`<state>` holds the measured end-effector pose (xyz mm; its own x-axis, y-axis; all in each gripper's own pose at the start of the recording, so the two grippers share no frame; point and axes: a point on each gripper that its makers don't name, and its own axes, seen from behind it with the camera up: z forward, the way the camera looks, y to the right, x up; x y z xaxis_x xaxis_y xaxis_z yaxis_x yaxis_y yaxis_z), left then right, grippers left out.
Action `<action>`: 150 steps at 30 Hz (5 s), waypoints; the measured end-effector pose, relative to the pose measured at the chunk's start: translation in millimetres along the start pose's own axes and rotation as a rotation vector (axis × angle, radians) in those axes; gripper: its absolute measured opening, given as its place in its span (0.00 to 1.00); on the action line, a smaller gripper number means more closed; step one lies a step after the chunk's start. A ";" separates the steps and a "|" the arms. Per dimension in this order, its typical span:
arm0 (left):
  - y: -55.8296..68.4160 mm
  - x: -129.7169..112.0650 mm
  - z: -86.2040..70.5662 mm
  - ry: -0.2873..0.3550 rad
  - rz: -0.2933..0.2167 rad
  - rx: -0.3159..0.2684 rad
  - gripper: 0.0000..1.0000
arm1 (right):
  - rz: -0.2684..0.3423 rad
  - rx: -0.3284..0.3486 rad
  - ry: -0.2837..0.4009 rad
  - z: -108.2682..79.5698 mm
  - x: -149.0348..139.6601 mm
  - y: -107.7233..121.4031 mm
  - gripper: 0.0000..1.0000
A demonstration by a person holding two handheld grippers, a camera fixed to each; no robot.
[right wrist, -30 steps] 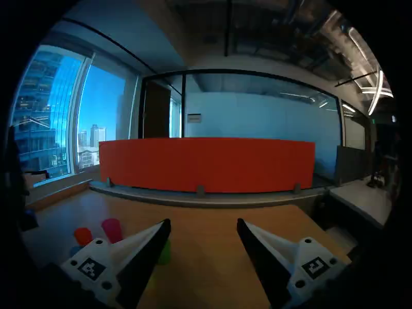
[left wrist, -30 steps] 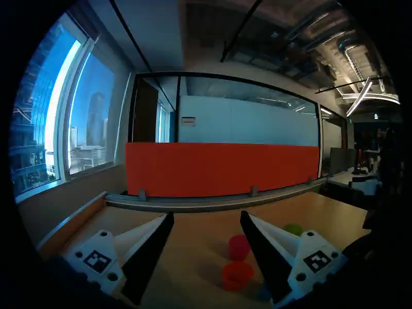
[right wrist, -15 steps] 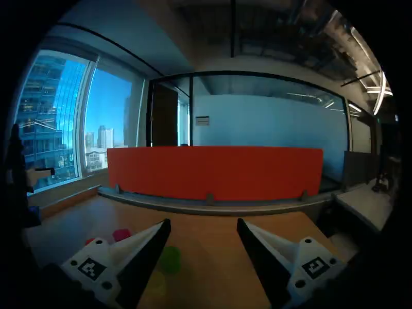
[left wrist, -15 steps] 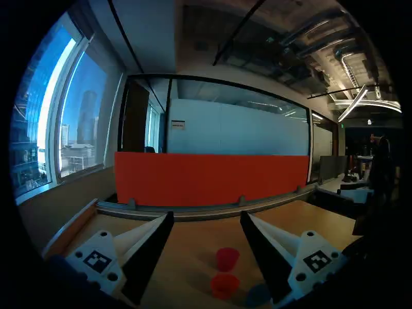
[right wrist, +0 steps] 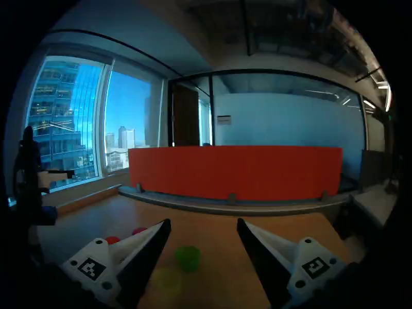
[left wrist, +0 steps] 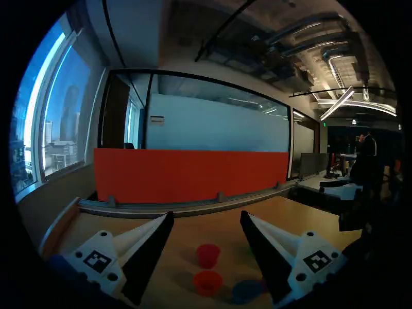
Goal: Pour water
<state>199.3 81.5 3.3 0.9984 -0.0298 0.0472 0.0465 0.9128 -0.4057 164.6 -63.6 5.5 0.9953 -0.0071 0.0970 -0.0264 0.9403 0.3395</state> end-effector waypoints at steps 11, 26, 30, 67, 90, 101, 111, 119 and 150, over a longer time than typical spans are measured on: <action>21.6 -11.1 -3.1 -0.027 0.013 -0.119 0.96 | -0.018 0.160 0.006 -2.8 5.6 -27.6 0.99; 43.8 -20.3 -11.9 -0.042 0.032 -0.240 0.96 | -0.076 0.232 -0.071 -3.4 -9.9 -40.4 0.99; 48.6 -28.5 -13.0 -0.058 0.037 -0.271 0.96 | -0.078 0.249 -0.094 -1.5 -14.4 -41.2 0.99; 85.1 -139.2 -8.6 -0.287 0.187 -0.490 0.96 | -0.153 0.318 -0.263 18.7 -57.6 -34.4 0.99; 99.7 -219.9 -5.5 -0.448 0.257 -0.533 0.96 | -0.179 0.331 -0.347 29.1 -91.3 -32.2 0.99; 98.6 -253.8 -2.3 -0.517 0.269 -0.535 0.96 | -0.185 0.338 -0.366 35.8 -102.2 -31.9 0.99; 98.1 -268.1 4.5 -0.540 0.259 -0.533 0.96 | -0.186 0.343 -0.380 40.7 -109.7 -32.7 0.99; 93.9 -279.1 11.2 -0.560 0.243 -0.529 0.96 | -0.186 0.345 -0.389 45.3 -114.5 -32.2 0.99; 110.7 -294.6 38.0 -0.568 0.225 -0.569 0.93 | -0.175 0.344 -0.411 61.5 -125.6 -28.4 0.99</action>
<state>-90.9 206.8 -20.9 0.8252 0.4779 0.3012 0.0082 0.5229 -0.8523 34.6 -110.3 41.2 0.8710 -0.3496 0.3453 0.0380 0.7485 0.6620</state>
